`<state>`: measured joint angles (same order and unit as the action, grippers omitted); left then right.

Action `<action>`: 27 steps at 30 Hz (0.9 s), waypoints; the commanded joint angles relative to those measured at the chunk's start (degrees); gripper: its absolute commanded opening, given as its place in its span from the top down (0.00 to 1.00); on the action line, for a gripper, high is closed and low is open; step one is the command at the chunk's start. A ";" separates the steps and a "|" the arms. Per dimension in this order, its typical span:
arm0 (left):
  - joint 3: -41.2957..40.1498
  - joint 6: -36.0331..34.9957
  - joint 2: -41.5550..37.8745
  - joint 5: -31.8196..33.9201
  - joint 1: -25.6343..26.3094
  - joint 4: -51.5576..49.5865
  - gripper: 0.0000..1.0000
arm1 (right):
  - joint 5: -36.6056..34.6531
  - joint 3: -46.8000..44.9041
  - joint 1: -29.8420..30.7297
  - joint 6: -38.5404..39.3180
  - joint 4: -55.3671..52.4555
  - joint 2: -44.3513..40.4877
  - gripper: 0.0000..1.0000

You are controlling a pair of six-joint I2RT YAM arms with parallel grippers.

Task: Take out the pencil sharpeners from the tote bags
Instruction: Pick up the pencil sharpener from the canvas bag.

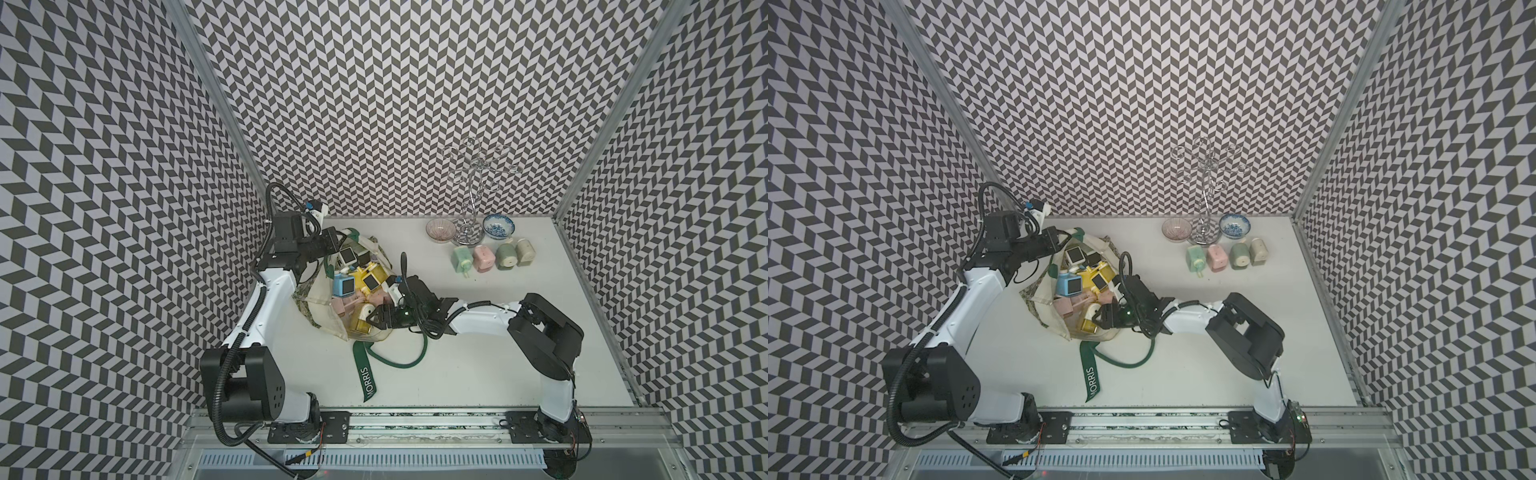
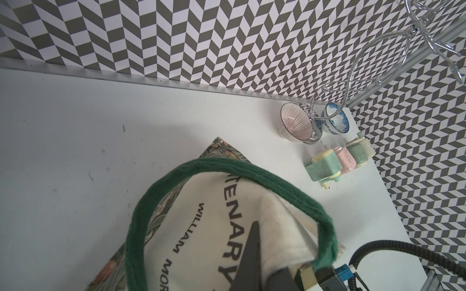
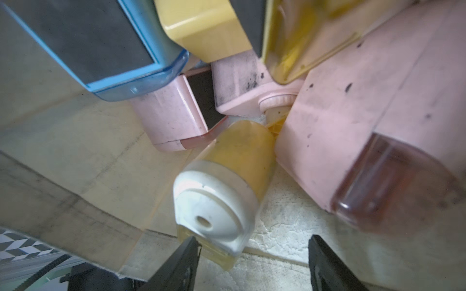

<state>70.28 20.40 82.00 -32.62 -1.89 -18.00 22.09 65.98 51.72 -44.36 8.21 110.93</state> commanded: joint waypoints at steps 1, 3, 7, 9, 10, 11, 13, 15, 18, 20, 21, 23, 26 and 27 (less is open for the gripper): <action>0.75 -0.36 -2.82 -0.51 -0.49 3.31 1.00 | 0.17 1.47 -1.06 -1.52 3.26 -2.29 0.24; 0.73 -0.43 -2.96 -0.29 -0.50 3.23 1.00 | 0.15 2.31 -1.01 -1.77 2.80 -2.24 0.20; 0.73 -0.36 -2.81 -0.37 -0.53 3.23 1.00 | 1.43 4.92 -1.01 -2.16 1.60 0.00 0.18; 0.73 -0.36 -2.83 -0.43 -0.57 3.23 1.00 | 3.46 5.52 -0.92 -3.45 2.54 1.13 0.18; 0.73 -0.36 -2.76 -0.43 -0.49 3.18 1.00 | 4.10 5.80 -0.92 -3.95 2.74 1.62 0.18; 0.78 -0.30 -2.73 -0.50 -0.53 3.16 1.00 | 4.47 6.45 -0.92 -4.44 2.55 2.21 0.18; 0.83 -0.28 -2.79 -0.59 -0.50 3.21 1.00 | 4.63 8.14 -0.75 -4.43 1.15 3.17 0.18; 0.81 -0.28 -2.80 -0.59 -0.53 3.32 1.00 | 3.89 11.09 -0.51 -3.34 -2.40 4.82 0.18; 0.73 -0.34 -2.81 -0.58 -0.57 3.27 1.00 | 2.09 13.25 -0.40 -2.43 -5.74 6.24 0.18; 0.80 -0.31 -2.87 -0.57 -0.50 3.32 1.00 | 0.86 13.84 -0.25 -1.81 -6.82 6.89 0.20; 0.75 -0.29 -2.87 -0.60 -0.50 3.32 1.00 | 0.85 14.35 -0.23 -1.41 -7.62 7.50 0.21; 0.82 -0.28 -2.89 -0.69 -0.49 3.32 1.00 | 1.19 15.81 -0.22 -0.39 -9.58 8.70 0.24; 0.83 -0.25 -2.77 -0.75 -0.49 3.28 1.00 | 0.61 16.28 -0.15 0.14 -10.49 9.12 0.29; 0.82 -0.19 -2.81 -0.74 -0.56 3.27 1.00 | 0.60 16.36 -0.07 0.31 -10.52 9.28 0.31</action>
<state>70.28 20.40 82.00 -32.34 -1.89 -17.85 24.08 81.25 51.64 -44.60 -0.60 118.65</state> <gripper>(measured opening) 0.048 0.700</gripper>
